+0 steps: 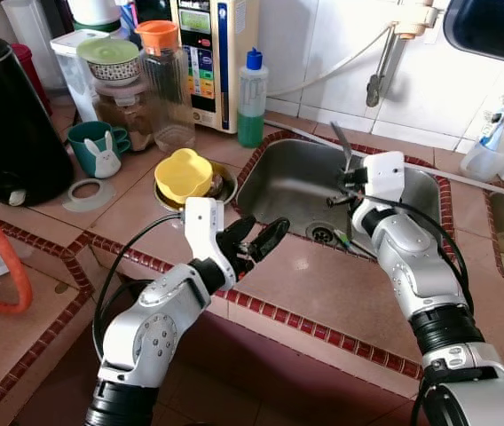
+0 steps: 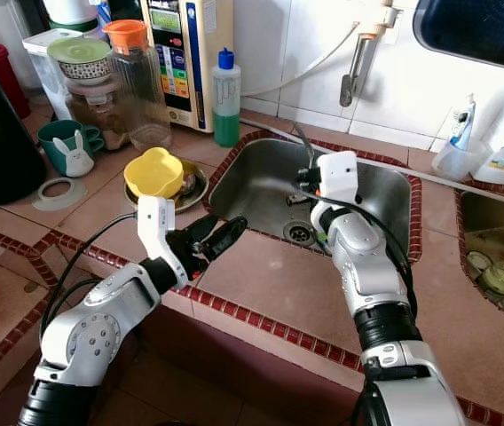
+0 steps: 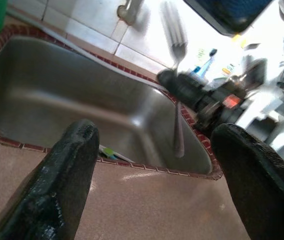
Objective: Kitchen organization
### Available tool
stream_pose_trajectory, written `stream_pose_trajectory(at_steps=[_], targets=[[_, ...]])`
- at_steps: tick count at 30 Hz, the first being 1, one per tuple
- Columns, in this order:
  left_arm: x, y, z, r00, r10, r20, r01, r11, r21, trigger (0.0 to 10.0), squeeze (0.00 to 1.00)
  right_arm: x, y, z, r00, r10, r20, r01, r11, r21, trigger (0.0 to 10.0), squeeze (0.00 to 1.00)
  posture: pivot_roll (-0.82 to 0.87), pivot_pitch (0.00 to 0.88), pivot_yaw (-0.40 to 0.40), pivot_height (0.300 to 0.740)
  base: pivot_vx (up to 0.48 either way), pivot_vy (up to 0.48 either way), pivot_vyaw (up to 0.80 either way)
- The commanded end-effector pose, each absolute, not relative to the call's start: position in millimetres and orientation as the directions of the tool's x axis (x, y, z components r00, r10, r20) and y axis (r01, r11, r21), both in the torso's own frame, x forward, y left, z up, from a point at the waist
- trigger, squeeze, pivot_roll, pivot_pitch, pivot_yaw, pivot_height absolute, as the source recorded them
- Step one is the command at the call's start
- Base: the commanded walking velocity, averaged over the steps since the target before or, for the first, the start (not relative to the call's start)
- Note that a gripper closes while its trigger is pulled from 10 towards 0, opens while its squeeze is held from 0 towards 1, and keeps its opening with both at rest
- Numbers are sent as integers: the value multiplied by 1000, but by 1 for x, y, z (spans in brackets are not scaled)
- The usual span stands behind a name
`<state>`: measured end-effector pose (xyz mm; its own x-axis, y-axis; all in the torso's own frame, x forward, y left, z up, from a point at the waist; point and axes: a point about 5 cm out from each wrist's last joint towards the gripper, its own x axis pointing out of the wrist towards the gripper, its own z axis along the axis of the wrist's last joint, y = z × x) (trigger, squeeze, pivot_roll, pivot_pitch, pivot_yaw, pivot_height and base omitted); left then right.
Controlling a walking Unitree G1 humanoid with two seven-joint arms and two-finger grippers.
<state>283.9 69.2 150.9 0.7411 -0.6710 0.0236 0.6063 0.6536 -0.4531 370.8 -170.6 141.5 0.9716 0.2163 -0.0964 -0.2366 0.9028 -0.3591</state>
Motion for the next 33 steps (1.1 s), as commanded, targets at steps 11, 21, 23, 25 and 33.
stream_pose_trajectory(at_steps=[11, 21, 23, 25, 33], targets=[[280, 70, 152, 727, -685, 32, 641, 662, -390, 10000, 1000, 372, -198, 118, 970, 133, -202, -221, 824, -522, 10000, 192, 167, 3, 1, 740, 0, 0, 0], [278, 69, 148, 724, -690, 21, 650, 671, -356, 10000, 1000, 373, -200, 116, 968, 139, -209, -228, 831, -507, 10000, 1000, 164, 0, -1, 740, 0, 0, 0], [278, 68, 148, 723, -691, 22, 652, 671, -353, 10000, 1000, 373, -200, 116, 968, 138, -210, -227, 840, -493, 10000, 1000, 163, 0, -1, 740, 0, 0, 0], [278, 68, 148, 722, -692, 22, 654, 671, -349, 10000, 1000, 373, -200, 115, 967, 139, -214, -228, 848, -479, 10000, 1000, 161, 0, -1, 740, 0, 0, 0], [280, 68, 147, 725, -688, 22, 652, 676, -342, 10000, 1000, 370, -202, 109, 957, 158, -242, -251, 868, -428, 10000, 1000, 161, 0, -3, 740, 0, 0, 0]])
